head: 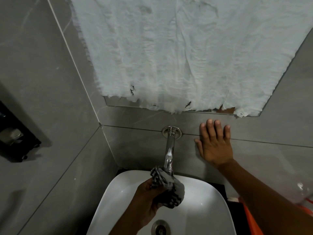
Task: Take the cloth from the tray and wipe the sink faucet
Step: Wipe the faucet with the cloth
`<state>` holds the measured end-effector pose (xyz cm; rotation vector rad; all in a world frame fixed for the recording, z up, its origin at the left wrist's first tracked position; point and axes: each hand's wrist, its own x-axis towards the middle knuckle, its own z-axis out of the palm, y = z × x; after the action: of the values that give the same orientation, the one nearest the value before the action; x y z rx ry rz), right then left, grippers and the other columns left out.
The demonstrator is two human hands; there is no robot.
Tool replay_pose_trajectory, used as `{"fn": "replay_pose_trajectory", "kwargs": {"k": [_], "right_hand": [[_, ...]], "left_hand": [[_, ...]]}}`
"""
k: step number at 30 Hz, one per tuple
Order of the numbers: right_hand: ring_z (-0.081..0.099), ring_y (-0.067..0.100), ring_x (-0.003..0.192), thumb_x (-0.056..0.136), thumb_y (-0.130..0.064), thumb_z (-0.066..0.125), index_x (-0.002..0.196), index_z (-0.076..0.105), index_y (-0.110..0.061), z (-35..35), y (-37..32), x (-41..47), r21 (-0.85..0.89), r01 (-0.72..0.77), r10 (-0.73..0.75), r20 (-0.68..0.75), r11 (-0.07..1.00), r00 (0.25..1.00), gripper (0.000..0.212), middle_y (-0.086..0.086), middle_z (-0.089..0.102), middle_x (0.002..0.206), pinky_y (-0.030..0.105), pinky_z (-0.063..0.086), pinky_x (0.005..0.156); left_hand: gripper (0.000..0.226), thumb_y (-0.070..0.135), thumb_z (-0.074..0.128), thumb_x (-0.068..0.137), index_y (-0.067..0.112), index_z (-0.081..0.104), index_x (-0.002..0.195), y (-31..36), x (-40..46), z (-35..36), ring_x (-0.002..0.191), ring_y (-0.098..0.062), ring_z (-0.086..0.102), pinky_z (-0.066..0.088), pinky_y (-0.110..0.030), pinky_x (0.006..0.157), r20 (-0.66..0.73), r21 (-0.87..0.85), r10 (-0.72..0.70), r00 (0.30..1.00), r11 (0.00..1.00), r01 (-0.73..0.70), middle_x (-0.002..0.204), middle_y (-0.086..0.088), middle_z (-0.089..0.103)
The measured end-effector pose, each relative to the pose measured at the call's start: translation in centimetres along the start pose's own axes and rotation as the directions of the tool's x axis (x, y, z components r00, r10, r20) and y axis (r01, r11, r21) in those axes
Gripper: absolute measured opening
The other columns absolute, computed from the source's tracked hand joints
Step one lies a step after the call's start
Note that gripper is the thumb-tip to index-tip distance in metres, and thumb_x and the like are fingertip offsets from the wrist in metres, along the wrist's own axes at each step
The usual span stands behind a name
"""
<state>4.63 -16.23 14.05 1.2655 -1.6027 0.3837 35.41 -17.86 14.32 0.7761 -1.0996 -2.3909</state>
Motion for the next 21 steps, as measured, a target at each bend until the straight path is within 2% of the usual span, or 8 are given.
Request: {"fn": "replay_pose_trajectory", "kwargs": {"k": [3, 6, 9, 11, 15, 18, 20, 21], "right_hand": [[-0.012, 0.027, 0.153, 0.094, -0.045, 0.045, 0.154, 0.017, -0.010, 0.1, 0.0, 0.0, 0.003, 0.004, -0.004, -0.005, 1.000, 1.000, 0.075, 0.008, -0.012, 0.166, 0.050, -0.006, 0.123], [-0.014, 0.027, 0.153, 0.094, -0.045, 0.046, 0.155, 0.011, -0.010, 0.0, 0.0, 0.0, 0.001, 0.008, -0.008, -0.003, 1.000, 1.000, 0.078, 0.008, -0.014, 0.166, 0.050, -0.008, 0.123], [-0.012, 0.027, 0.153, 0.093, -0.045, 0.049, 0.155, 0.013, -0.009, 0.2, 0.0, -0.1, 0.008, 0.004, -0.004, -0.009, 1.000, 1.000, 0.080, 0.008, -0.012, 0.166, 0.050, -0.006, 0.123], [-0.010, 0.027, 0.153, 0.092, -0.044, 0.051, 0.152, 0.020, -0.009, 0.2, -0.1, -0.2, 0.010, -0.007, 0.007, -0.013, 1.000, 1.000, 0.077, 0.008, -0.010, 0.166, 0.050, -0.005, 0.123], [-0.011, 0.027, 0.153, 0.093, -0.044, 0.050, 0.151, 0.024, -0.009, 0.1, 0.1, -0.1, 0.018, 0.001, -0.001, -0.003, 1.000, 1.000, 0.073, 0.007, -0.012, 0.166, 0.049, -0.005, 0.123], [-0.012, 0.027, 0.153, 0.093, -0.045, 0.051, 0.153, 0.015, -0.010, 0.2, 0.0, -0.2, 0.011, 0.010, -0.010, 0.000, 1.000, 1.000, 0.078, 0.008, -0.013, 0.166, 0.050, -0.005, 0.123], [-0.013, 0.027, 0.153, 0.092, -0.045, 0.051, 0.152, 0.018, -0.009, 0.0, -0.1, -0.2, 0.013, 0.008, -0.008, 0.015, 1.000, 1.000, 0.077, 0.008, -0.014, 0.166, 0.050, -0.006, 0.122], [-0.014, 0.027, 0.153, 0.092, -0.045, 0.051, 0.151, 0.020, -0.009, -0.2, -0.1, -0.2, 0.018, 0.000, -0.001, 0.041, 1.000, 0.999, 0.076, 0.008, -0.015, 0.166, 0.051, -0.006, 0.122]], "left_hand": [[0.043, 0.025, 0.091, 0.064, 0.012, 0.078, 0.102, 1.2, -1.3, 0.3, 0.104, -0.034, 0.072, 0.062, -0.043, 0.082, -0.132, 0.181, 0.008, 0.991, 0.983, 0.017, 0.109, -0.019, 0.076], [0.002, 0.027, 0.081, 0.076, 0.029, 0.082, 0.076, 2.1, -1.3, 1.6, 0.083, -0.014, 0.077, 0.063, -0.035, 0.073, -0.319, 0.513, 0.217, 0.923, 0.858, -0.024, 0.088, -0.002, 0.082], [0.005, 0.035, 0.078, 0.079, 0.033, 0.075, 0.075, 3.4, -0.6, 3.7, 0.076, 0.003, 0.072, 0.057, -0.019, 0.071, -0.277, 0.747, 0.386, 0.880, 0.663, -0.056, 0.078, 0.012, 0.079], [0.010, 0.042, 0.076, 0.079, 0.033, 0.073, 0.076, 4.7, 0.7, 5.0, 0.071, 0.002, 0.070, 0.053, -0.012, 0.059, -0.231, 0.773, 0.397, 0.888, 0.630, -0.080, 0.072, 0.013, 0.076], [0.043, 0.054, 0.067, 0.083, 0.013, 0.073, 0.094, 8.2, 6.2, 7.2, 0.067, -0.010, 0.068, 0.049, -0.020, 0.051, -0.255, 0.858, 0.384, 0.888, 0.513, 0.025, 0.080, -0.001, 0.073], [0.043, 0.040, 0.080, 0.076, 0.008, 0.072, 0.103, 11.3, 8.9, 7.8, 0.075, -0.020, 0.074, 0.063, -0.034, 0.066, -0.322, 0.700, 0.223, 0.920, 0.710, 0.073, 0.089, -0.006, 0.075], [0.040, 0.033, 0.085, 0.072, 0.006, 0.072, 0.098, 11.4, 8.6, 7.5, 0.057, -0.014, 0.074, 0.059, -0.025, 0.048, -0.321, 0.534, 0.096, 0.942, 0.840, 0.096, 0.072, -0.001, 0.076], [0.038, 0.033, 0.085, 0.072, 0.007, 0.072, 0.095, 10.9, 8.4, 7.3, 0.051, -0.011, 0.072, 0.054, -0.021, 0.041, -0.324, 0.508, 0.103, 0.940, 0.858, 0.081, 0.066, 0.001, 0.075]]}}
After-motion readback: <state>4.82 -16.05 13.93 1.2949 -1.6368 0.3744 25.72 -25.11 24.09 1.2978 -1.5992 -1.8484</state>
